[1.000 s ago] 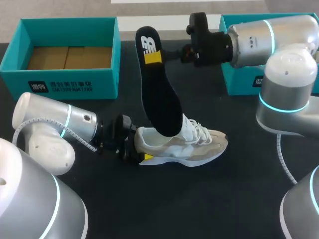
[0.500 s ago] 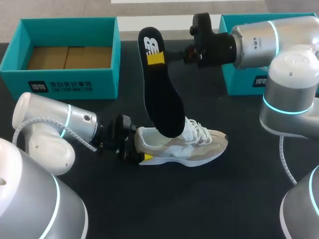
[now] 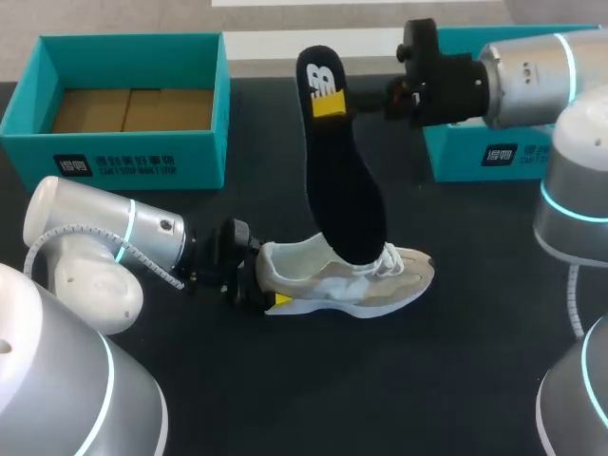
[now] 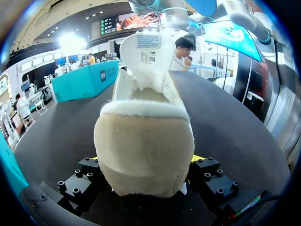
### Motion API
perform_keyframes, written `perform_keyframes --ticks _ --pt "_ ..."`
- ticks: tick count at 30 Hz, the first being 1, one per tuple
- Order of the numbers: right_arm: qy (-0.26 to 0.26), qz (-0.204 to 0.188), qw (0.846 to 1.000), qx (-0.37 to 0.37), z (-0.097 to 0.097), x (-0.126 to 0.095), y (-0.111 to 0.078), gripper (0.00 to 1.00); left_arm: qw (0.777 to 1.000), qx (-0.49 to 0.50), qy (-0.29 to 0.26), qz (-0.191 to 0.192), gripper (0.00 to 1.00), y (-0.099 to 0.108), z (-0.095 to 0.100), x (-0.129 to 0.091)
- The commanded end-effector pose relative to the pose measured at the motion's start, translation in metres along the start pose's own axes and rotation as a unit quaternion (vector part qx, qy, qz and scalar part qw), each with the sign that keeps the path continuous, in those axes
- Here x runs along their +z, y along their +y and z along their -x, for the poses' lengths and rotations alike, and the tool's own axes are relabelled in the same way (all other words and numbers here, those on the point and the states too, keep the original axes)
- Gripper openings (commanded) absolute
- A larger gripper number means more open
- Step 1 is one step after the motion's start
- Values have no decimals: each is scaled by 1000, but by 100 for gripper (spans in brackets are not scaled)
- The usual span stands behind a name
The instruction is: Take the shoe out of the shoebox, open the shoe tongue, remove and reinsert the insole, then place the shoe into the shoebox
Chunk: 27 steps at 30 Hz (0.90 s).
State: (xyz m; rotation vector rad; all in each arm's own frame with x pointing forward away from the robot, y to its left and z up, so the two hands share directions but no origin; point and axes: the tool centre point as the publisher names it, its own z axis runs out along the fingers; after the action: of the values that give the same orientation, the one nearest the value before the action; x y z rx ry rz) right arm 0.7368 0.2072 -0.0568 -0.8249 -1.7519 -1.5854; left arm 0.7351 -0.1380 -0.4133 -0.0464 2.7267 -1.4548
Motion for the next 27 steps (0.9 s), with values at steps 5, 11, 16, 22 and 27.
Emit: perform_keyframes --ticks 5,11,16,22,27 --pt "-20 11 1000 11 -25 -27 -20 0 1000 0 -1 2 0 4 2 3" --pt "-26 25 998 45 -40 -28 -35 0 1000 0 -1 2 0 4 2 3" --pt "-26 37 998 41 -52 -25 -40 0 1000 0 -1 2 0 4 2 3" --pt "-19 28 998 46 -73 -17 -47 0 1000 0 -1 2 0 4 2 3" --pt "-10 43 997 63 -86 -13 -51 0 1000 0 -1 2 0 4 2 3"
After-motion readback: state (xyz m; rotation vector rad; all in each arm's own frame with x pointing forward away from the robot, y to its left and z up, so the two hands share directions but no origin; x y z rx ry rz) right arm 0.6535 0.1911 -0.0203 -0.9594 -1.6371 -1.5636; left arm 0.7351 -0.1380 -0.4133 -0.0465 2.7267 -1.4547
